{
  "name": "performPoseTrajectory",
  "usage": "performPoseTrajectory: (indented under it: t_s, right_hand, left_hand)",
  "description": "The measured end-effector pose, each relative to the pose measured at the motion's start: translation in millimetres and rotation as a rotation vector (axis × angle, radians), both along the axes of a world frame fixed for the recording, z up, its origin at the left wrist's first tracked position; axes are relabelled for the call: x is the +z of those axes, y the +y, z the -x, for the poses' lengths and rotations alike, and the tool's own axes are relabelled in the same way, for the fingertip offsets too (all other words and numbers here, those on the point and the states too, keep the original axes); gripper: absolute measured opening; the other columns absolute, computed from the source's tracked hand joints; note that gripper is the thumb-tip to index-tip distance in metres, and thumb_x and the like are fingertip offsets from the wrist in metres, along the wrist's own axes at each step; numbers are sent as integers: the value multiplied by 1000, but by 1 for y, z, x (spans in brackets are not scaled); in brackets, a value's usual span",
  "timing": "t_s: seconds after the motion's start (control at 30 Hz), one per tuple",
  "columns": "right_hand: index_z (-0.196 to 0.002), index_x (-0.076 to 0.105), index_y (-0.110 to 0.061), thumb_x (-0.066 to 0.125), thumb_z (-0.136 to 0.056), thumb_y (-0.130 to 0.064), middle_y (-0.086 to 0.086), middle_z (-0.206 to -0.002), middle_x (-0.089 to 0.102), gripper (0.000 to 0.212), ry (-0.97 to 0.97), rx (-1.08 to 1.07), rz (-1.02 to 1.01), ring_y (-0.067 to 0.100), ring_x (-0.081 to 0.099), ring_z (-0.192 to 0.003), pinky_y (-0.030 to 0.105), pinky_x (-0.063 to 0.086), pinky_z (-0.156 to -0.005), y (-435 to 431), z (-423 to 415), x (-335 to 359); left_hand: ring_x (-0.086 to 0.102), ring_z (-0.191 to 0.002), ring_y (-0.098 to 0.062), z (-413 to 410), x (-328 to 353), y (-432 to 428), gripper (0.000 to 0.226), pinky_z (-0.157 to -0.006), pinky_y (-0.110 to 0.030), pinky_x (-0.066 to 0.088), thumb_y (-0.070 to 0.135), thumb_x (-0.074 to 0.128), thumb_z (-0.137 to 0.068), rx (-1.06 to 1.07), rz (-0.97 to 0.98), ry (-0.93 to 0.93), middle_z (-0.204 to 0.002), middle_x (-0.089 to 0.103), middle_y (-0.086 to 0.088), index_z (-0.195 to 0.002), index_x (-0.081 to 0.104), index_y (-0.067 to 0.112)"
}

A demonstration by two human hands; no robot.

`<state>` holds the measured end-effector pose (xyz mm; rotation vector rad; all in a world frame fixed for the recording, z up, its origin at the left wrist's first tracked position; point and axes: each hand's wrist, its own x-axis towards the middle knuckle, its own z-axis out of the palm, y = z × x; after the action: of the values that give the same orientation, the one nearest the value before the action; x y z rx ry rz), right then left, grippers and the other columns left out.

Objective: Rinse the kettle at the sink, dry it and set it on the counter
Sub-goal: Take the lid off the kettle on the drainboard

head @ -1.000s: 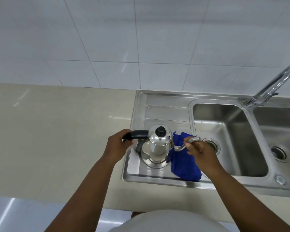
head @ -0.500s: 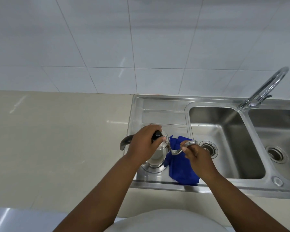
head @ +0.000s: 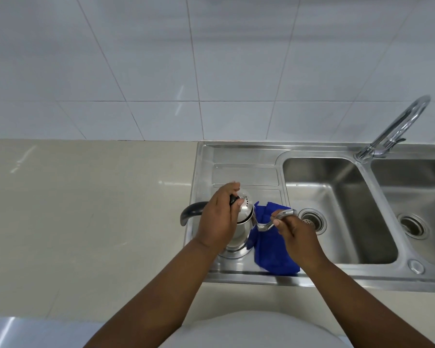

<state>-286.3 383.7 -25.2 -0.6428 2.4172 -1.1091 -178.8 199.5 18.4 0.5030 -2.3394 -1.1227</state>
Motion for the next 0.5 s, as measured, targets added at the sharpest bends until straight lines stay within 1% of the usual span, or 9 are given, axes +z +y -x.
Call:
performPoseTrajectory:
  t_s: [0.13, 0.17, 0.23, 0.27, 0.3, 0.33, 0.4, 0.43, 0.5]
  right_hand:
    - [-115, 67, -19, 55, -100, -29, 1, -109, 73, 21, 18, 17, -2, 16, 67, -101, 27, 50, -94, 1, 1, -1]
    - [-114, 67, -19, 55, -100, -28, 0, -109, 73, 21, 16, 19, 3, 16, 67, -101, 25, 49, -93, 1, 1, -1]
    - [-113, 66, -19, 56, -100, -26, 0, -108, 72, 18, 16, 19, 8, 16, 67, -99, 24, 47, -91, 1, 1, -1]
    - [-112, 66, -20, 55, -100, -26, 0, -107, 72, 17, 18, 18, 11, 16, 67, -98, 25, 47, -92, 0, 1, -1]
    - [-112, 66, -20, 55, -100, -26, 0, -107, 72, 17, 23, 17, 19, 16, 67, -98, 26, 48, -92, 0, 1, -1]
    - [-111, 67, -19, 55, -100, -25, 0, -106, 72, 17, 29, 17, 24, 16, 67, -97, 28, 48, -92, 1, 0, -1]
    - [-110, 67, -18, 55, -100, -24, 1, -104, 72, 17, 43, 19, 24, 16, 67, -96, 31, 50, -93, 1, 0, -2]
    - [-110, 67, -17, 54, -100, -25, 3, -103, 72, 18, 55, 22, 20, 18, 67, -94, 34, 51, -92, 1, 1, -3]
    - [-110, 67, -13, 51, -100, -30, 8, -98, 73, 25, 87, 29, 2, 20, 68, -89, 40, 55, -89, 1, 2, -4]
  left_hand:
    - [58, -119, -7, -1, 9, -5, 16, -101, -22, 47, 24, 50, -98, 25, -163, 10, -128, 62, 7, -110, 57, 16]
    - [61, -113, -6, -2, 14, -9, 10, -98, -26, 50, 23, 50, -98, 44, -200, 36, -125, 62, 11, -105, 57, 20]
    - [68, -94, -11, -10, 21, -17, 6, -83, -29, 56, 26, 50, -98, 113, -223, 92, -123, 63, 16, -99, 55, 27]
    - [67, -83, -10, -17, 22, -23, 6, -76, -27, 55, 28, 50, -97, 165, -230, 128, -124, 64, 16, -97, 55, 30]
    - [65, -78, -8, -26, 21, -30, 6, -73, -24, 53, 29, 50, -96, 223, -239, 170, -123, 65, 15, -97, 57, 29]
    - [64, -83, -6, -37, 17, -38, 10, -75, -22, 52, 31, 52, -95, 284, -233, 202, -122, 65, 14, -99, 59, 28]
    - [62, -103, -8, -63, 4, -56, 21, -85, -21, 49, 34, 55, -93, 395, -191, 194, -117, 64, 14, -110, 64, 27]
    - [60, -107, -9, -77, -5, -66, 23, -87, -23, 49, 33, 57, -92, 434, -176, 158, -113, 63, 16, -114, 65, 28]
    - [58, -105, -10, -105, -29, -82, 26, -87, -24, 48, 27, 64, -90, 488, -177, 47, -106, 61, 21, -116, 65, 26]
